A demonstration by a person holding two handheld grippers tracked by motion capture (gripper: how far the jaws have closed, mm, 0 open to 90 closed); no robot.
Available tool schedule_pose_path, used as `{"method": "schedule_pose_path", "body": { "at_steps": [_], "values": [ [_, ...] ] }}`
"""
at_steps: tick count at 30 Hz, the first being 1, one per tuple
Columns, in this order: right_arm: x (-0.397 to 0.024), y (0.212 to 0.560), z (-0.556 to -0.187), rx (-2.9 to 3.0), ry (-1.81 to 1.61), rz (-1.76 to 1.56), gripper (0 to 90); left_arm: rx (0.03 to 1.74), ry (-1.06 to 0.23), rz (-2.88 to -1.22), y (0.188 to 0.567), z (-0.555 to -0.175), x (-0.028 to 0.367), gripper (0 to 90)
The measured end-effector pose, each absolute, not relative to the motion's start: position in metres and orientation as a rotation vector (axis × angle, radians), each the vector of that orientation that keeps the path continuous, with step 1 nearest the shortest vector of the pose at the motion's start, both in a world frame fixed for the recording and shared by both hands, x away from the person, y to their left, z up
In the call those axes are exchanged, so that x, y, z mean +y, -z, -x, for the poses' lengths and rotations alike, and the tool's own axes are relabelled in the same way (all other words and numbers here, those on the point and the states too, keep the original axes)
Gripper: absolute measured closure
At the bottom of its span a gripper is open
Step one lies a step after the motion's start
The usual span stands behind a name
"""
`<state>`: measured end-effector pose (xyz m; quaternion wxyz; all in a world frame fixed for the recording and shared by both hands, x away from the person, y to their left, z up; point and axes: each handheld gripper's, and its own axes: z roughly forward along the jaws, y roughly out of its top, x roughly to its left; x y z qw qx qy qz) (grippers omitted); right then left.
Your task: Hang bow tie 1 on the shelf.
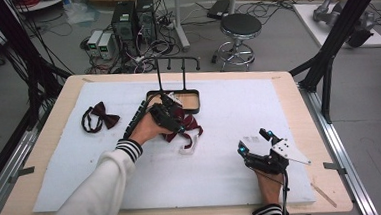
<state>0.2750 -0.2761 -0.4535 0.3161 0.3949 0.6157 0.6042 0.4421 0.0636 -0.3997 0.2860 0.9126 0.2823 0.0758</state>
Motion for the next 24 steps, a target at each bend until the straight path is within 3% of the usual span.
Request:
{"method": "schedule_pose_path", "body": {
  "at_steps": [24],
  "values": [
    [-0.276,0.453,-0.275,1.623,-1.590,-1.042,8.0,0.881,-0.121,-2.472,0.412,-0.450,0.055,52.2]
  ]
}}
